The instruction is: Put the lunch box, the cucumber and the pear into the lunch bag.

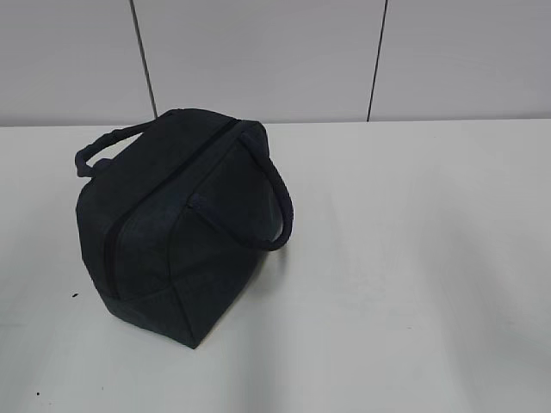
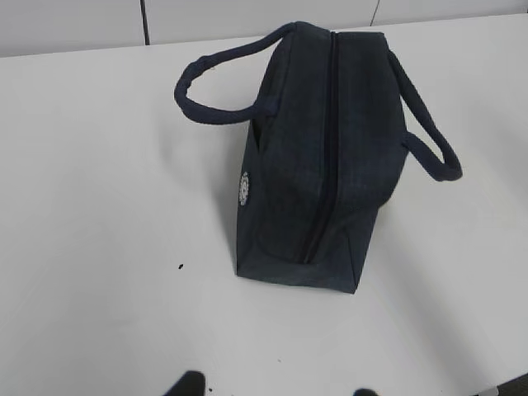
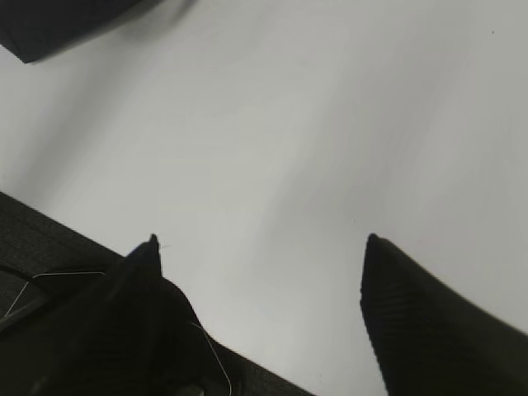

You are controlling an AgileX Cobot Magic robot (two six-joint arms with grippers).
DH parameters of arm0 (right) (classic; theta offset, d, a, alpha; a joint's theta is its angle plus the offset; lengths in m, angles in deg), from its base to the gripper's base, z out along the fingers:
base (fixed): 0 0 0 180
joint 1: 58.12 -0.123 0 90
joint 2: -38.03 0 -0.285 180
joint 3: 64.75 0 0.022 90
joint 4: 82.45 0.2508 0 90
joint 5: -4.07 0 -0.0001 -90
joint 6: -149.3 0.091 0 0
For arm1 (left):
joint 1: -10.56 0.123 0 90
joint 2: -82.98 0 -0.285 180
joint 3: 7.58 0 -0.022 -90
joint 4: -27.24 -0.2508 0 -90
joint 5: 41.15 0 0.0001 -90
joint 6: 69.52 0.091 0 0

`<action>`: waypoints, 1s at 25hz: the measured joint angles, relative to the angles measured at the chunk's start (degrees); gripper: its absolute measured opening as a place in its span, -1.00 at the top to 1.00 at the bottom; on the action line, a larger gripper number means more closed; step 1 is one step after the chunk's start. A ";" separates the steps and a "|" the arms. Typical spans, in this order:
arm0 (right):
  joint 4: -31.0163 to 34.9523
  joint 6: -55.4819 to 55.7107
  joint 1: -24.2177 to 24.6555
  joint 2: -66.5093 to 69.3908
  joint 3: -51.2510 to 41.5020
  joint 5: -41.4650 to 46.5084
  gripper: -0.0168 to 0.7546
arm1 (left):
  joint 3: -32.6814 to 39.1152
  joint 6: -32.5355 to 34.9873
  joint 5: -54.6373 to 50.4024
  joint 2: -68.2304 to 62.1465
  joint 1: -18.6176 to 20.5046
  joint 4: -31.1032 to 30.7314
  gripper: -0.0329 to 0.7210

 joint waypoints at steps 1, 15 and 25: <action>-0.08 0.00 0.00 -2.32 -1.22 0.50 -0.54 | 0.44 0.00 -1.03 2.13 0.00 0.00 0.02; -5.25 -0.11 0.00 -32.13 -10.47 4.13 -0.53 | 8.84 -0.01 -2.11 18.69 0.00 -3.51 0.03; -5.23 2.93 0.00 -40.23 -13.72 7.21 -0.50 | 8.93 -0.01 -1.85 19.27 0.00 -3.77 0.05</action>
